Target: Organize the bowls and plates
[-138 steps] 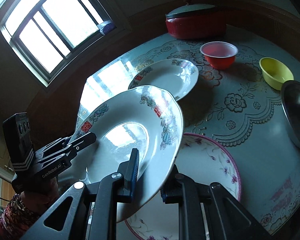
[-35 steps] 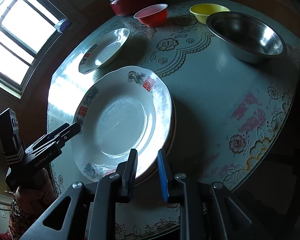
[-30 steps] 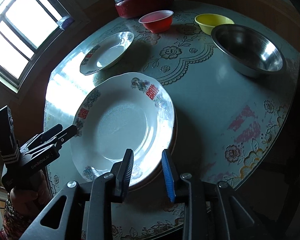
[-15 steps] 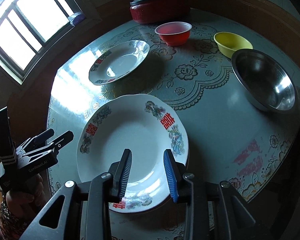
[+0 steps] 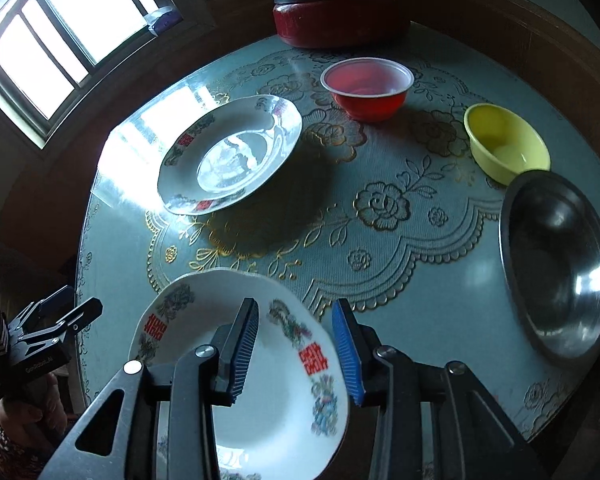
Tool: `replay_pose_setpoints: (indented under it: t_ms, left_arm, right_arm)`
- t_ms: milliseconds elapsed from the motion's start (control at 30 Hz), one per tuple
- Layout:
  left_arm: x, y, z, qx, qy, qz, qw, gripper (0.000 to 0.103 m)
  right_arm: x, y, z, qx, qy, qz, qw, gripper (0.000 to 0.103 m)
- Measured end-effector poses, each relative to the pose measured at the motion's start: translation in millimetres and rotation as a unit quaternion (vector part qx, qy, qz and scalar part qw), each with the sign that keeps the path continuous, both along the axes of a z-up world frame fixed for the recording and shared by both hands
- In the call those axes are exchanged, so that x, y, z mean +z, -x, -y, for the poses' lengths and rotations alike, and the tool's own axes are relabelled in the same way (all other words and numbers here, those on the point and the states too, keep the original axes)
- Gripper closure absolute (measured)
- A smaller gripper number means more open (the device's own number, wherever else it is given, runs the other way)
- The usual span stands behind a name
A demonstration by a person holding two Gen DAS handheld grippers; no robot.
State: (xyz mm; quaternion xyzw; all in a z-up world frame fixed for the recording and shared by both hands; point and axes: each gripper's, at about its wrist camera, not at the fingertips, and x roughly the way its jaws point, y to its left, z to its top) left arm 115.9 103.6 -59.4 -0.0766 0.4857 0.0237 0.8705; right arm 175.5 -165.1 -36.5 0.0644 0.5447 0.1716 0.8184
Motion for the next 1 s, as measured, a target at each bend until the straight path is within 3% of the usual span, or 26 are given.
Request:
replay_pose_setpoints:
  t_ms: [200,433,500,667,1000]
  left_arm:
    - [-1.5,-20.0,-16.0,0.049,0.049,-0.014,0.9975,0.007]
    - [-3.1,-46.5,-21.9,0.080,0.089,-0.006,0.9928,0.007]
    - [-4.9,-56.9,-22.3,0.088,0.097,-0.008,0.9914,0.007]
    - [-10.1,-81.4,-20.3,0.097,0.092,-0.017,0.9908,0.007]
    - [-19.6,-120.1,-15.1,0.096,0.082,-0.026,0.9916,0.007]
  right_arm:
    - [-2.0,-56.9,5.6,-0.003,-0.026,-0.003,1.000,0.065]
    - [-17.6,-127.0,-4.7,-0.002,-0.075,-0.057,0.996,0.062]
    - [-22.3,-145.6,-13.8,0.003,-0.067,-0.063,0.996,0.062]
    - [-36.8,-182.3,-33.2,0.009,-0.050,-0.073,0.996,0.061]
    - [-64.5,-217.8,-58.2,0.012,-0.071,-0.095,0.993,0.063]
